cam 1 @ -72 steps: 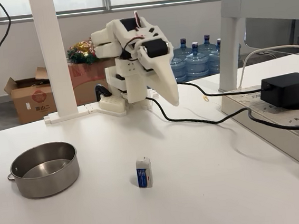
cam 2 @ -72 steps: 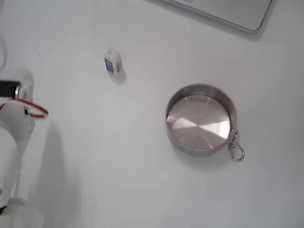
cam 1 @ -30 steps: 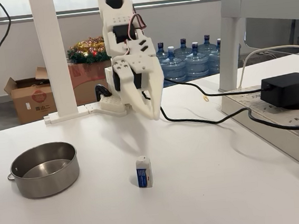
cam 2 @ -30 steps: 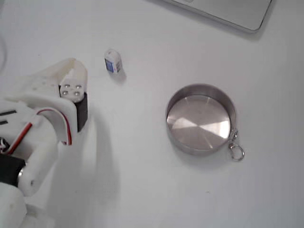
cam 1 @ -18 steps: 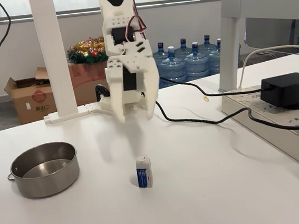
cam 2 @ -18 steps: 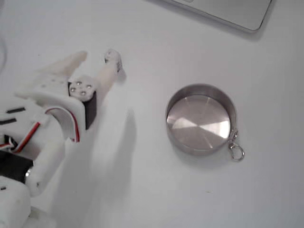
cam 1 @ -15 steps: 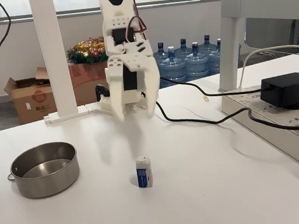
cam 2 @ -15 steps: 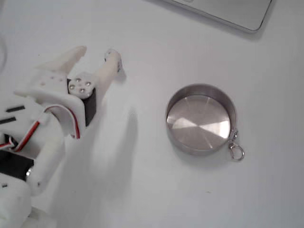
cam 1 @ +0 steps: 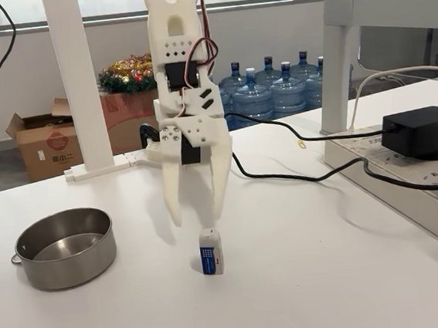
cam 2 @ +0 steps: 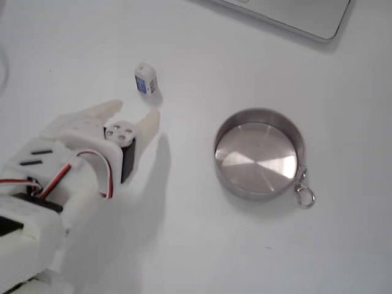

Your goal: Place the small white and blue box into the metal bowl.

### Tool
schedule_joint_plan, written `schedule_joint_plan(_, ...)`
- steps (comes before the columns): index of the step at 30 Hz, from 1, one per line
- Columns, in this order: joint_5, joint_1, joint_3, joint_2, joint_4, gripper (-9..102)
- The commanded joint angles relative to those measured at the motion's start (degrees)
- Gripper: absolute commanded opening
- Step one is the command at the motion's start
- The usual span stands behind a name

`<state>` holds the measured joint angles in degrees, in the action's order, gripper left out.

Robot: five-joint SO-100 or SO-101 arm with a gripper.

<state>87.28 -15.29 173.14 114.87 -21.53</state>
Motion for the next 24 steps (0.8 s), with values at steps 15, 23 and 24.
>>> schedule_joint_plan(15,0.3,0.7,-7.0,-5.4,-1.1,18)
schedule_joint_plan(23,0.3,0.5,-9.5,-7.7,-1.1,18)
schedule_joint_plan(24,0.3,0.5,-9.6,-7.7,-1.1,18)
